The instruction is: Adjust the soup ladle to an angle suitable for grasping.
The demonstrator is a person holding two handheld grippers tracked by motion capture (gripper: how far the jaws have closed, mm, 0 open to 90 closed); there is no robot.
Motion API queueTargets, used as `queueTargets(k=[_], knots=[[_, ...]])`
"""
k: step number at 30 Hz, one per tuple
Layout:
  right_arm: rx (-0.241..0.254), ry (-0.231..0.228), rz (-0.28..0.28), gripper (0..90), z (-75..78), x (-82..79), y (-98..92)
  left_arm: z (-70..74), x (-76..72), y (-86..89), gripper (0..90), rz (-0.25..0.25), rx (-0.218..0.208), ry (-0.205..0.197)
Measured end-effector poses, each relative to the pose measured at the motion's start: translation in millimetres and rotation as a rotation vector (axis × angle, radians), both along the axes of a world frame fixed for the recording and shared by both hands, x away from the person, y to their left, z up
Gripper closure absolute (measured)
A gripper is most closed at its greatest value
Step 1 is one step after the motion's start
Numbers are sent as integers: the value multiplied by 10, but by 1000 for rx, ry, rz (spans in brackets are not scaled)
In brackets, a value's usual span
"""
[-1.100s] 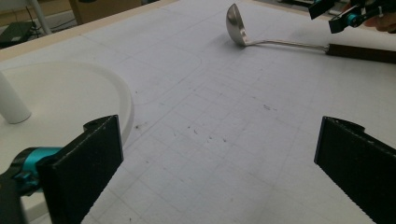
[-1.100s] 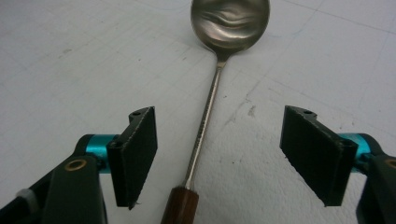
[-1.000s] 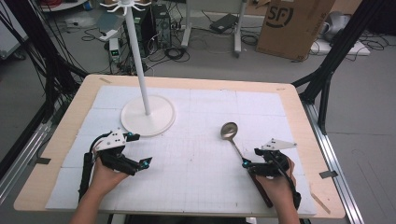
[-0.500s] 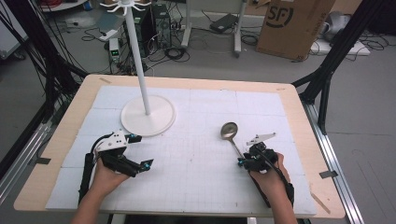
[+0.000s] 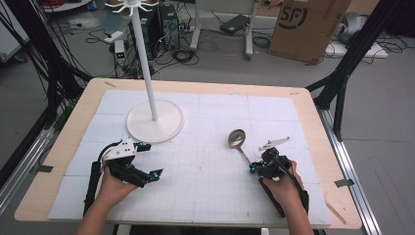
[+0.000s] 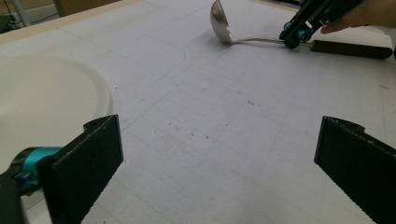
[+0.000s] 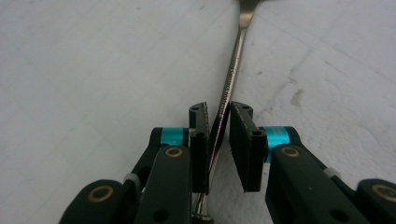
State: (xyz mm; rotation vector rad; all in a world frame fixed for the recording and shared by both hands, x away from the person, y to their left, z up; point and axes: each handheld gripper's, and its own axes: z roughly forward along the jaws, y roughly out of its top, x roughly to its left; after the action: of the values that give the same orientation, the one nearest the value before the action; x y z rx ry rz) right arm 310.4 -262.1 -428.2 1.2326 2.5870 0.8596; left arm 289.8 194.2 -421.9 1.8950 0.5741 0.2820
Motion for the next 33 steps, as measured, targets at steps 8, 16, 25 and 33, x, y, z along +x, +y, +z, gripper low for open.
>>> queueTargets(k=[8, 16, 25, 33], knots=[[-16, 14, 81, 801, 18, -16, 121, 12, -6, 10, 17, -1, -8, -2], [-82, -4, 127, 825, 48, -16, 373, 47, -16, 41, 17, -1, -28, -9], [-104, -11, 175, 837, 57, 29, 618, 88, -27, 56, 17, -5, -37, -18], [-95, -9, 257, 837, 53, 36, 982, 105, -31, 80, 17, 1, -25, -16]])
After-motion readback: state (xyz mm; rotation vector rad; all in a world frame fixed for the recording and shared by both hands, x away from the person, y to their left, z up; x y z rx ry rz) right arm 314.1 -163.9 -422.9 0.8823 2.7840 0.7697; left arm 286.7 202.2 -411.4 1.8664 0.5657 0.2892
